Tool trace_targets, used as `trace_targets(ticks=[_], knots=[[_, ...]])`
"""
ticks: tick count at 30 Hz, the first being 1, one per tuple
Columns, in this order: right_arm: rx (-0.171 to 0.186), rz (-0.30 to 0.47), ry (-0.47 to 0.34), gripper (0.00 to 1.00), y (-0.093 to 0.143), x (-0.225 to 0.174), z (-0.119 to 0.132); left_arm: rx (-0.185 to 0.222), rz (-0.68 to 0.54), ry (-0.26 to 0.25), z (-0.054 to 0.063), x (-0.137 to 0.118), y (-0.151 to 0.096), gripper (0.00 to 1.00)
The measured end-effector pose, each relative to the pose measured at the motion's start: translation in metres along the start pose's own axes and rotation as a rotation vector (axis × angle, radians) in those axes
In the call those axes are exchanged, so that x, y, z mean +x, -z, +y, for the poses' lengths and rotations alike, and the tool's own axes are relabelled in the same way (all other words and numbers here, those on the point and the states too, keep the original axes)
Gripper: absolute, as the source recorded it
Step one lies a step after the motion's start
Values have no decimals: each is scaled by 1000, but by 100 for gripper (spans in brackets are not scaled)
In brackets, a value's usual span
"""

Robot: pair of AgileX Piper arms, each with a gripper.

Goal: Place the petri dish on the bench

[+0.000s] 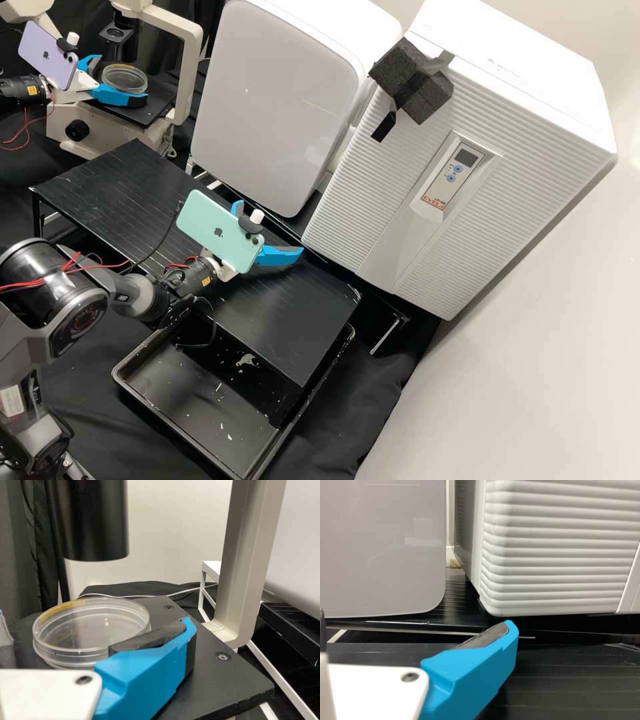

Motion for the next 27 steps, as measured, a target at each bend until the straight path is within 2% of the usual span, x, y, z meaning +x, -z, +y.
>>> trace_targets(ticks=[4,5,10,27], knots=[[0,0,0,100,0,0,0,11,-7,2,0,1,0,100],[0,0,0,100,0,0,0,10,-9,1,1,2,1,0],[0,0,0,100,0,0,0,-7,-16,7,0,2,2,0],[0,0,0,100,0,0,0,-16,-14,6,0,3,4,0]])
